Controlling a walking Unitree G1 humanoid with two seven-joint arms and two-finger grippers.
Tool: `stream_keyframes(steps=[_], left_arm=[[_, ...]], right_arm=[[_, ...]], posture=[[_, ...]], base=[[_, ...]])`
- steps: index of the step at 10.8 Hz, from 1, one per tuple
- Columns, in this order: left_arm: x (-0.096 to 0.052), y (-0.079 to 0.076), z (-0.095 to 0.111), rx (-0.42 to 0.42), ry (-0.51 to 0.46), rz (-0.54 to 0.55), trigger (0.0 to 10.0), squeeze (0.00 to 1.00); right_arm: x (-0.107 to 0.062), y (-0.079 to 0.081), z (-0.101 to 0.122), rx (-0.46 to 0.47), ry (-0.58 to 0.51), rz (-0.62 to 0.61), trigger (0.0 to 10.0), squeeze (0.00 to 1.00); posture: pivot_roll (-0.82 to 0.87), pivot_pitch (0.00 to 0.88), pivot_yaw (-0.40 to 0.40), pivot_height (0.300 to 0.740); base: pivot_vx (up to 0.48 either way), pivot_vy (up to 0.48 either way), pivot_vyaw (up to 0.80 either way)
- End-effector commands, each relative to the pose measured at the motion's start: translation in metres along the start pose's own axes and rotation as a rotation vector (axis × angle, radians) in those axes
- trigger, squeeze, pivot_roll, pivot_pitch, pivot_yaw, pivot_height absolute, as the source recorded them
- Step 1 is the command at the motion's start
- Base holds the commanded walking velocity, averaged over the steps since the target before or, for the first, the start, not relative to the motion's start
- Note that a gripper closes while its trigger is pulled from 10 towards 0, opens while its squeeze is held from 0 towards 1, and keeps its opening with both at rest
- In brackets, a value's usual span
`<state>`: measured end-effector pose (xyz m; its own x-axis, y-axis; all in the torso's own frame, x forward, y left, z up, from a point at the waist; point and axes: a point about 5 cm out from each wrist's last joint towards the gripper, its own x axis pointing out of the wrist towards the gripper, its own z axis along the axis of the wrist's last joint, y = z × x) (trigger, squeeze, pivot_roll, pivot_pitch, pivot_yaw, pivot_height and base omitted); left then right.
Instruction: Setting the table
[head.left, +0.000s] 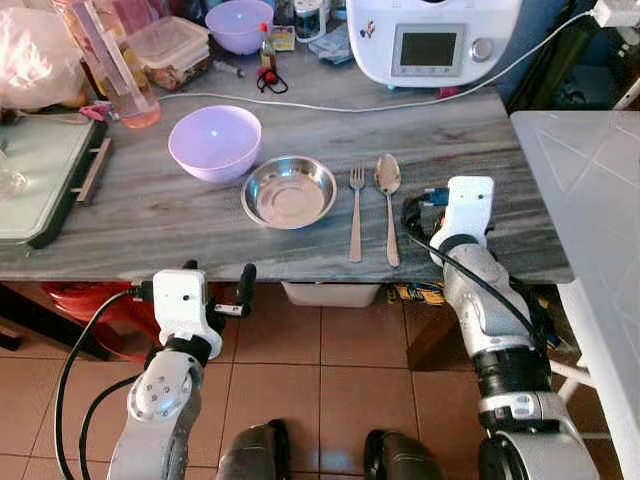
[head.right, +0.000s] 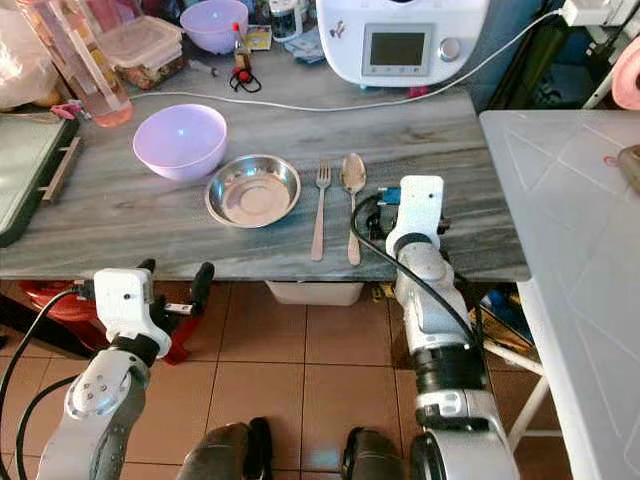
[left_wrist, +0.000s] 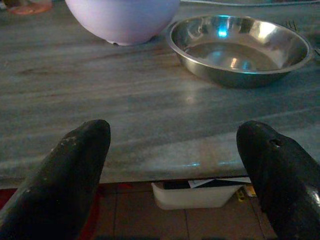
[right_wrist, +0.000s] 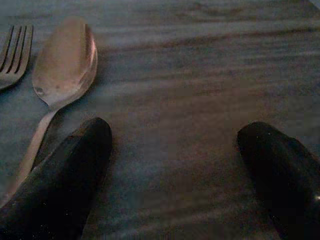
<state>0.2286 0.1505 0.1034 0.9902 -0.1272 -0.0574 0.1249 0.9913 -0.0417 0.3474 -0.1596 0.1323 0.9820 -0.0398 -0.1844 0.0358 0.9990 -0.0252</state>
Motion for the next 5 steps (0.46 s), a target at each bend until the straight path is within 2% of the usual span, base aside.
stream_keyframes(steps=[1,5], left_arm=[[-0.003,0.002,0.001,0.009,0.003,0.001,10.0,0.0],[-0.002,0.002,0.001,0.007,0.007,0.004,10.0,0.0]], right_arm=[[0.002,0.004,-0.003,0.011,0.03,0.021,10.0,1.0],[0.007,0.016,0.0,-0.007,0.055,0.121,10.0,0.91]], posture=[[0.08,0.185,0.058,0.74],[0.08,0.185,0.054,0.74]], base=[[0.0,0.0,0.0],[0.0,0.0,0.0]])
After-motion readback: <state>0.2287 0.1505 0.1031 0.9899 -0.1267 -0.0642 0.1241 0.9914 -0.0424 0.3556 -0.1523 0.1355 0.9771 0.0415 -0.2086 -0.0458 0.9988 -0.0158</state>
